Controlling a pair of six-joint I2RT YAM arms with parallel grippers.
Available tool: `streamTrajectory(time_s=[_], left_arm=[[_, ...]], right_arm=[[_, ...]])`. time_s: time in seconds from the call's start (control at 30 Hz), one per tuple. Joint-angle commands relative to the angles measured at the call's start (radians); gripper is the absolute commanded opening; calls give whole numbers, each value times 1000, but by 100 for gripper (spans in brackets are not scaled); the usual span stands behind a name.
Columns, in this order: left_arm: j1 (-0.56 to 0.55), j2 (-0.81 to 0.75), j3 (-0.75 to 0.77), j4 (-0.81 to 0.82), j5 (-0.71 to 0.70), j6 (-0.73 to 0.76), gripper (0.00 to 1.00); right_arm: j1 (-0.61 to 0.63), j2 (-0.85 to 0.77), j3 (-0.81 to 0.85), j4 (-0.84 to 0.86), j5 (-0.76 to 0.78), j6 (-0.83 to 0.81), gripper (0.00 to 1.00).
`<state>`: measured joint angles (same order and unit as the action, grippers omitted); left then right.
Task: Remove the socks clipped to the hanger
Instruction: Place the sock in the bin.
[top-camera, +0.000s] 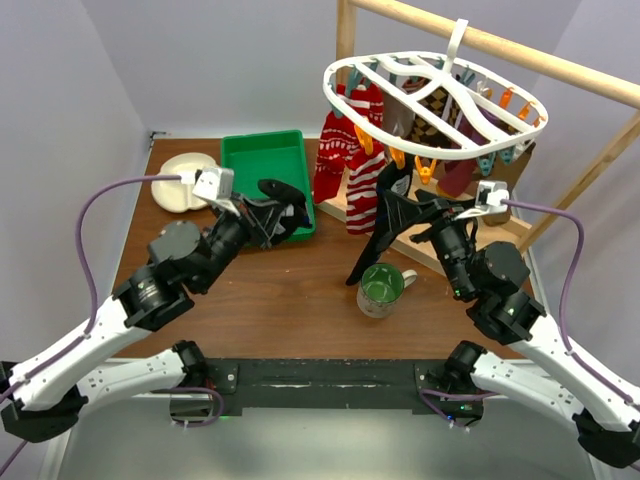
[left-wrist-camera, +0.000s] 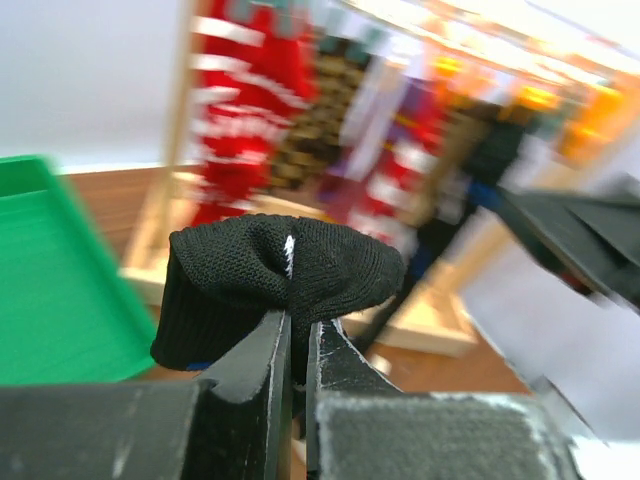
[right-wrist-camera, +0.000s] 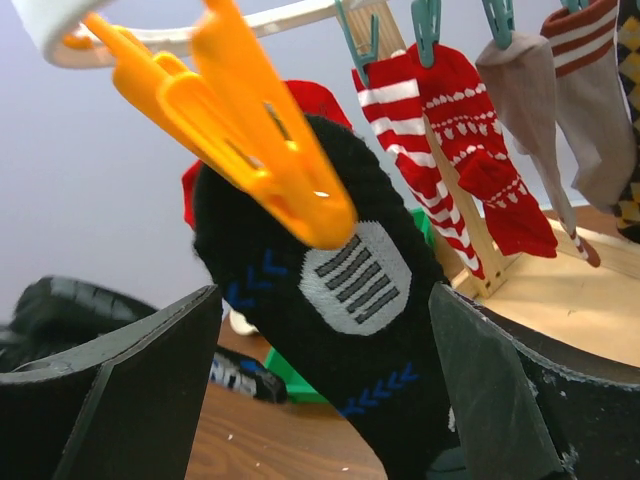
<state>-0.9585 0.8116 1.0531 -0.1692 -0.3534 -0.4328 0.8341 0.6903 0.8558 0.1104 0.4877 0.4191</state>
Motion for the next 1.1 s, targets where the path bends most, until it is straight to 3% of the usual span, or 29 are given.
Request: streamTrajectory(time_s=[0.0, 0.1, 0.53, 0.63, 0.67, 0.7, 0.77, 0.87, 1.07], left_arm=[[128, 104, 79, -16, -194, 16, 0], [260, 182, 82, 63, -111, 8, 0], [549, 638, 74, 342, -92, -31, 0], [595, 713, 82, 431, 25, -5, 40], [607, 728, 91, 438, 75, -3, 71], [619, 739, 105, 422, 91, -3, 81], [623, 747, 139, 398, 109, 2, 93], [624, 704, 136, 396, 116, 5, 100], [623, 632, 148, 338, 132, 16, 100]], right_arm=[[3, -34, -26, -15, 15, 40, 89], [3, -55, -40, -25, 15, 44, 89], [3, -54, -15, -92, -4, 17, 90], [3, -48, -9, -104, -15, 12, 91], [3, -46, -8, -107, -21, 14, 91], [3, -41, -8, -107, -26, 12, 91], [3, -40, -9, -130, -31, 10, 91], [3, -43, -24, -129, -31, 9, 91], [3, -37, -43, -126, -38, 15, 91]])
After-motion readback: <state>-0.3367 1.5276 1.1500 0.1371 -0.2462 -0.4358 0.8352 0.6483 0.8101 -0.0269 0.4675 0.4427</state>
